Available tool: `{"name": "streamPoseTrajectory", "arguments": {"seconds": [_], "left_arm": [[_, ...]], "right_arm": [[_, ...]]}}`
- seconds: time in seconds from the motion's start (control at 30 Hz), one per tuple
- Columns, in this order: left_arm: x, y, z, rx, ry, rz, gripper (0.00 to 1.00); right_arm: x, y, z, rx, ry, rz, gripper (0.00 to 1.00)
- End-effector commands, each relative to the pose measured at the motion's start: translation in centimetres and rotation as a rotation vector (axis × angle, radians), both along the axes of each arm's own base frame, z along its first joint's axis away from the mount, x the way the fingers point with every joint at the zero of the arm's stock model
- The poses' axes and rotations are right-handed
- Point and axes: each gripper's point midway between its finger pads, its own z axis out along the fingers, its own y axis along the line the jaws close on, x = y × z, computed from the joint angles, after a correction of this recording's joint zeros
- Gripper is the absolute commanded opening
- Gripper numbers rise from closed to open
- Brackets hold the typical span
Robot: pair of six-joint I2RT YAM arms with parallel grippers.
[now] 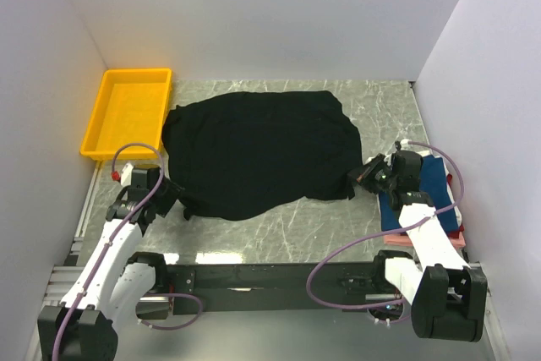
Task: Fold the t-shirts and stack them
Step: Flatten the tshirt out
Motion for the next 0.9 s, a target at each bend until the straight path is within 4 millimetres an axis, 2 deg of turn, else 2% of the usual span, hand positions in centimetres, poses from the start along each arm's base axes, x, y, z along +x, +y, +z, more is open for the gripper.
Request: {"name": "streamPoseTrajectory", "arguments": {"seconds": [0.0, 0.13, 0.27, 0.37, 0.47, 0.57, 0.73, 0.87], "left_arm": [[-1.5, 1.0, -0.7, -0.020, 0.042, 0.138, 0.55], [-2.5, 0.5, -1.5, -0.036, 0.045, 0.159, 0.52], [-3.0, -0.3, -2.3, -0.047, 0.039, 0.140, 0.43], [-3.5, -1.1, -3.6, -0.039, 0.043, 0.105, 0.39], [-4.3, -1.1, -4.8, -0.003, 0.063, 0.104, 0.40], [-4.2, -1.2, -5.0, 0.020, 0.052, 0.092, 0.40], [-3.0, -1.8, -5.0, 0.029, 0.008, 0.053, 0.43], [-2.0, -2.4, -4.9, 0.028, -0.022, 0.011, 0.41]], "right_arm": [[1.7, -0.2, 2.9, -0.015, -0.094, 0.005, 0.00], [1.9, -0.1, 3.1, -0.009, -0.091, 0.007, 0.00], [2.1, 0.1, 2.8, 0.000, -0.084, 0.015, 0.00], [2.2, 0.2, 2.7, 0.001, -0.082, 0.020, 0.00], [2.2, 0.3, 2.7, 0.001, -0.081, 0.026, 0.00], [2.2, 0.3, 2.6, -0.001, -0.080, 0.023, 0.00], [2.2, 0.3, 2.4, 0.002, -0.073, 0.024, 0.00], [2.3, 0.2, 2.5, 0.000, -0.074, 0.021, 0.00]]}}
